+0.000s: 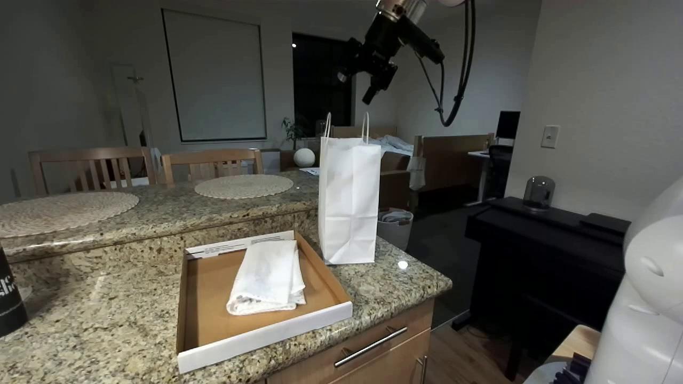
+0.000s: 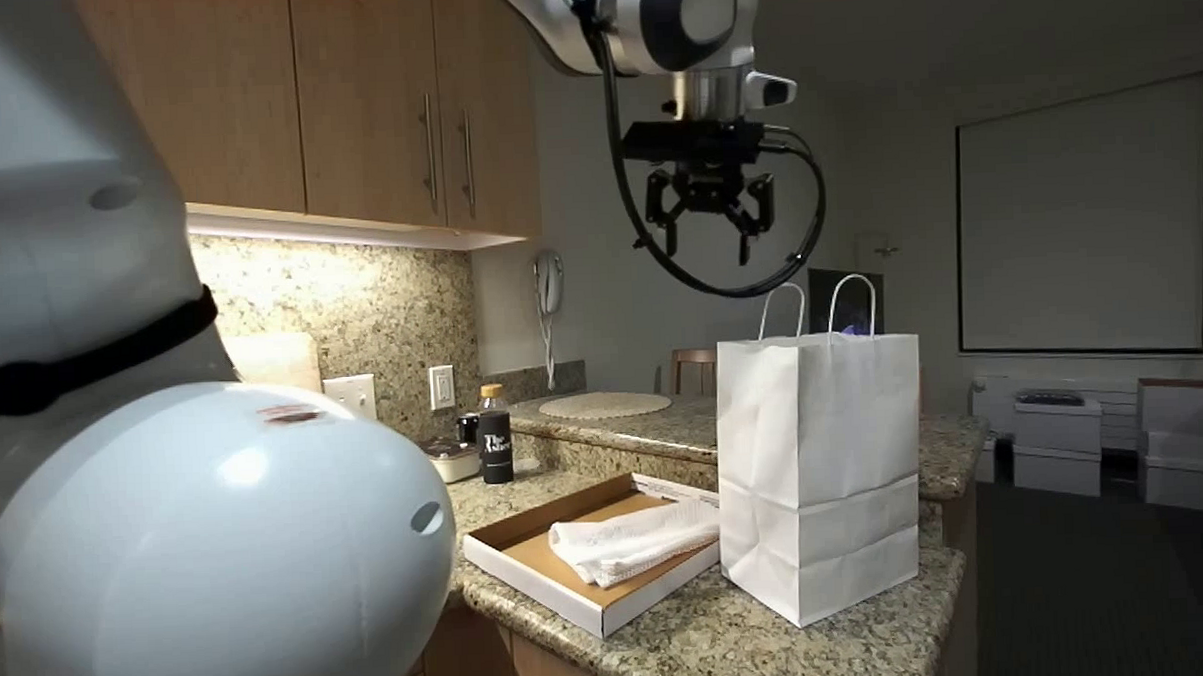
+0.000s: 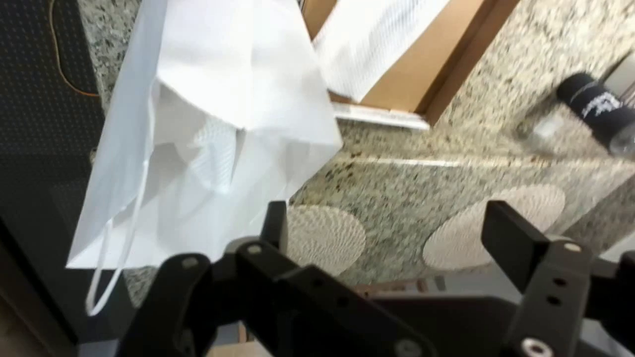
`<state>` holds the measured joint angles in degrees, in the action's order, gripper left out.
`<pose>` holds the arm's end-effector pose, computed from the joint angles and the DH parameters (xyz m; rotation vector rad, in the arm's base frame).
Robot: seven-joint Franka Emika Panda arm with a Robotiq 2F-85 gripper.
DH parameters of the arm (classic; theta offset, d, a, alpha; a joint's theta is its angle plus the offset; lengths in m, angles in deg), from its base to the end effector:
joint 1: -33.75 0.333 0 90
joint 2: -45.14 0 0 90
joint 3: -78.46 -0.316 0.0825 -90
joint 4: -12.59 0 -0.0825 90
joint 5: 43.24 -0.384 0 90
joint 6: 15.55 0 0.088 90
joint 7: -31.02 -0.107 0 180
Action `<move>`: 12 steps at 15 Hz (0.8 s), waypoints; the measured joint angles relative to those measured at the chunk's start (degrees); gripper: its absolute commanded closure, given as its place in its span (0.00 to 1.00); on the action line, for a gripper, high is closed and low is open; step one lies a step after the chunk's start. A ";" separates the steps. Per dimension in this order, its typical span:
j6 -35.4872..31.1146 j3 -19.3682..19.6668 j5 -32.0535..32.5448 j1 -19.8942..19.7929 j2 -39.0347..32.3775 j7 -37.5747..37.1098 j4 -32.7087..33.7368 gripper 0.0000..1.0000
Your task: Put one towel in the bag
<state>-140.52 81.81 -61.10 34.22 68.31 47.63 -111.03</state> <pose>0.4688 -0.0163 0.6083 -2.8217 -0.1625 -0.6778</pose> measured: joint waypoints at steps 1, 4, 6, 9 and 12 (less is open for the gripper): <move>2.68 -1.10 1.88 0.64 1.43 -0.13 -1.05 0.00; 9.68 -4.27 7.08 2.62 4.05 -0.33 -3.57 0.00; 13.20 -5.88 9.43 3.94 4.55 -0.33 -4.51 0.00; 18.23 -7.14 10.06 4.99 4.43 -3.16 -4.76 0.00; 20.20 -6.77 9.30 5.02 4.42 -7.53 -4.88 0.00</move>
<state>-120.32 75.04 -51.80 39.24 72.73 40.10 -115.91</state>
